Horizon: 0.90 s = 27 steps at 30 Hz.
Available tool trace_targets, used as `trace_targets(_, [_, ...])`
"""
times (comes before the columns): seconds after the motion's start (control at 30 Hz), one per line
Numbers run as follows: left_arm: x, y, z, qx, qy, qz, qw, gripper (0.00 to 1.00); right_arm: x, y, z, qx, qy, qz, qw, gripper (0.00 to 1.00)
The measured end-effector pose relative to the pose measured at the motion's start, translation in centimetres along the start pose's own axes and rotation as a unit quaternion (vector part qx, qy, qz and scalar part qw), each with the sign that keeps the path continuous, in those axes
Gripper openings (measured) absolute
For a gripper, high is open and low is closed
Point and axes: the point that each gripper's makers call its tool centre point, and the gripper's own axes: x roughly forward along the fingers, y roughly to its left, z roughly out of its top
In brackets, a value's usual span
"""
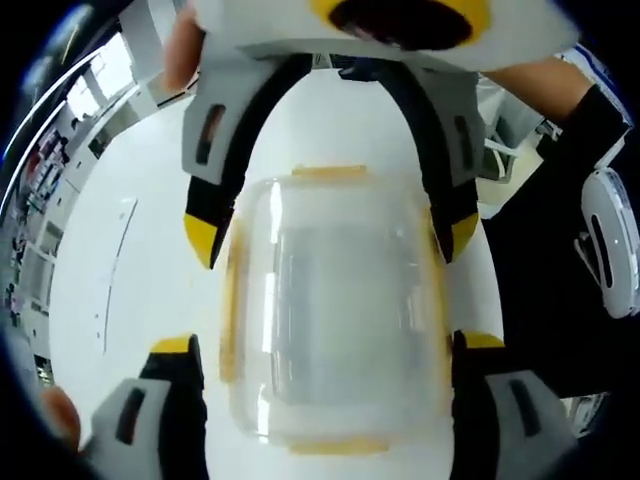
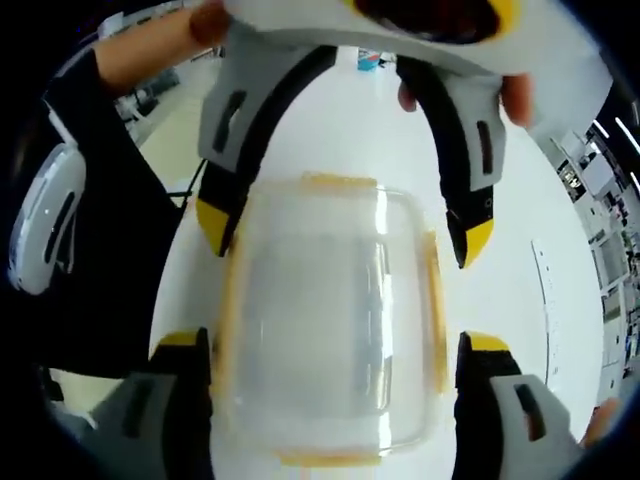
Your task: Snap each plastic latch of the storage box into its locked position after aligning the lid with the box until every specified latch is closed and the lid sits flush.
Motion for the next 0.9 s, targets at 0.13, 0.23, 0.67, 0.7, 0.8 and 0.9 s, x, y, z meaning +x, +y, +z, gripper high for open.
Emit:
trace_targets(0.13, [-0.7, 0.2, -0.3, 0.002, 0.010, 0.014, 0.9999, 1.00, -0.5, 0.1, 0.4, 0.001, -0.004, -0.006, 1.0000, 1.00])
trace_targets(0.23, [-1.2, 0.0, -0.2, -0.006, 0.011, 0.014, 0.9998, 1.00, -0.9, 0.3, 0.4, 0.000, -0.001, -0.007, 1.0000, 1.00])
trace_targets(0.67, [-2.9, -0.9, 0.3, -0.021, 0.022, -0.008, 0.9995, 1.00, -2.9, 0.8, 1.5, 0.008, -0.003, 0.016, 0.9998, 1.00])
trace_targets(0.7, [-3.0, -0.9, 0.4, -0.021, 0.021, -0.009, 0.9995, 1.00, -3.1, 0.9, 1.6, 0.011, -0.004, 0.020, 0.9997, 1.00])
trace_targets(0.8, [-3.6, -1.1, 1.0, -0.018, 0.019, -0.009, 0.9996, 1.00, -3.6, 0.7, 1.7, 0.011, -0.003, 0.018, 0.9998, 1.00])
trace_targets(0.9, [-4.3, -1.5, 1.8, -0.016, 0.009, -0.011, 0.9998, 1.00, -4.3, 0.4, 1.8, 0.013, -0.005, 0.014, 0.9998, 1.00])
